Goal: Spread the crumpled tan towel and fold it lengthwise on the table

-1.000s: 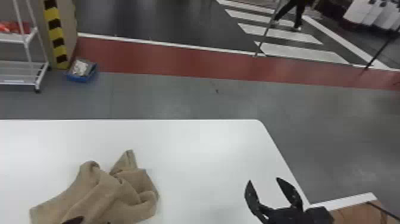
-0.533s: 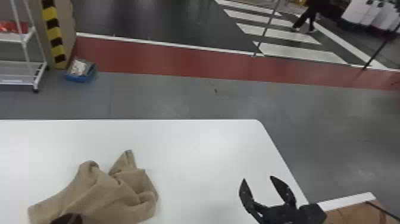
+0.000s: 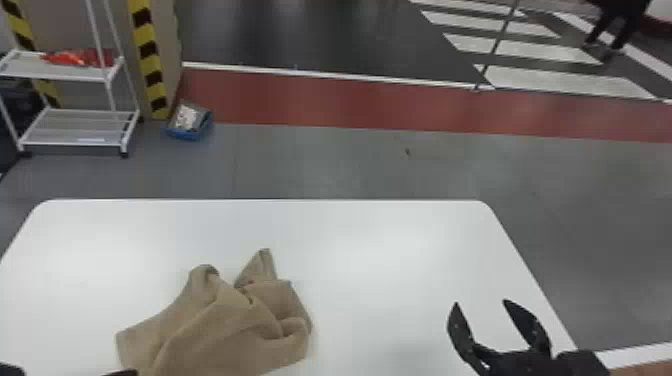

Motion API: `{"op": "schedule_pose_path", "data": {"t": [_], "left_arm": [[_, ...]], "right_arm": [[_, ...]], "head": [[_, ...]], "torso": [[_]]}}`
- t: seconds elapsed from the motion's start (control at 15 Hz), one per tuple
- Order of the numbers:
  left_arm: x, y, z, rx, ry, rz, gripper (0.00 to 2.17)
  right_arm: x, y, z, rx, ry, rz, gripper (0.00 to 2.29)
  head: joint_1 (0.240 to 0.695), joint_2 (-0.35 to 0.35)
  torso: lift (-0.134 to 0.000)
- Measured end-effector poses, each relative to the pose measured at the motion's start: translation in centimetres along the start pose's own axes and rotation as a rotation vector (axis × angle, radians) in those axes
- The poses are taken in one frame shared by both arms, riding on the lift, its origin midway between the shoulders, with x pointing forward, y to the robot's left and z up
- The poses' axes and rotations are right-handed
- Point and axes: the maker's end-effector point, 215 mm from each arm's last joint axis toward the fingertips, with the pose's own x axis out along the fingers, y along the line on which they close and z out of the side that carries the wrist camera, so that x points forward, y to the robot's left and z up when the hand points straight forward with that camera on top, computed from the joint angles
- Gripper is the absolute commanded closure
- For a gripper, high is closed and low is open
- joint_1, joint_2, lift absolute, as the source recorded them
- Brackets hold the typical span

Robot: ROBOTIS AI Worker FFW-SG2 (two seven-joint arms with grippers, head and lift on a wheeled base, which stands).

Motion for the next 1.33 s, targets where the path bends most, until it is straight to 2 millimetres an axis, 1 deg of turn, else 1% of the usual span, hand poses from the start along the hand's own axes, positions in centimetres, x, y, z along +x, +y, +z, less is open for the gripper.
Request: {"op": "schedule_pose_path", "data": {"t": [0.07, 0.2, 0.27, 0.4, 0.47, 0.53, 0.6, 0.67, 0.73, 0.93, 1.07, 1.2, 1.33], "left_arm": [[1.1, -1.1, -1.8, -0.009, 0.058, -0.019, 0.55], [3.1, -2.4, -4.6, -0.005, 0.148, -0.033, 0.55], [4.0, -2.5, -5.6, -0.008, 0.173, -0.030, 0.55], [5.4, -2.8, -6.4, -0.005, 0.196, -0.022, 0.56], [6.0, -2.6, -6.6, 0.000, 0.203, -0.002, 0.58], [6.3, -2.3, -6.7, 0.008, 0.204, 0.021, 0.79], [6.5, -2.3, -6.5, 0.019, 0.195, 0.038, 1.39], [6.7, -2.3, -6.1, 0.030, 0.180, 0.044, 2.03], [6.6, -2.2, -5.7, 0.039, 0.162, 0.056, 2.14], [5.4, -1.6, -4.3, 0.040, 0.120, 0.086, 2.14], [3.3, -1.0, -2.0, 0.020, 0.070, 0.075, 2.14], [-0.2, 0.1, 1.3, -0.042, 0.018, 0.045, 2.14], [-3.6, 0.4, 3.9, -0.124, 0.000, 0.003, 2.14]], "right_arm": [[0.0, 0.0, 0.0, 0.000, 0.000, 0.001, 0.11], [0.0, 0.1, 0.0, 0.000, 0.001, 0.000, 0.11], [0.0, 0.0, -0.1, 0.000, 0.001, -0.001, 0.11], [0.0, 0.0, -0.1, -0.001, 0.002, -0.001, 0.11], [0.0, 0.0, -0.2, 0.000, 0.003, -0.001, 0.11], [-0.1, 0.0, -0.2, 0.000, 0.004, -0.001, 0.11], [-0.1, 0.0, -0.2, 0.000, 0.004, -0.001, 0.11], [-0.1, 0.0, -0.3, 0.000, 0.005, -0.001, 0.11], [-0.1, 0.0, -0.3, 0.000, 0.006, -0.001, 0.11], [-0.1, 0.0, -0.5, 0.000, 0.009, -0.001, 0.11], [-0.1, 0.0, -0.5, 0.000, 0.010, -0.001, 0.11], [0.0, 0.0, -0.7, 0.000, 0.013, -0.001, 0.11], [0.1, 0.0, -0.8, 0.000, 0.014, -0.001, 0.11]], "head": [[0.695, -0.234], [0.695, -0.262], [0.695, -0.276], [0.695, -0.285], [0.695, -0.287], [0.695, -0.284], [0.695, -0.282], [0.695, -0.282], [0.695, -0.281], [0.695, -0.270], [0.695, -0.252], [0.695, -0.231], [0.695, -0.205]], "torso": [[0.000], [0.000], [0.000], [0.000], [0.000], [0.000], [0.000], [0.000], [0.000], [0.000], [0.000], [0.000], [0.000]]}}
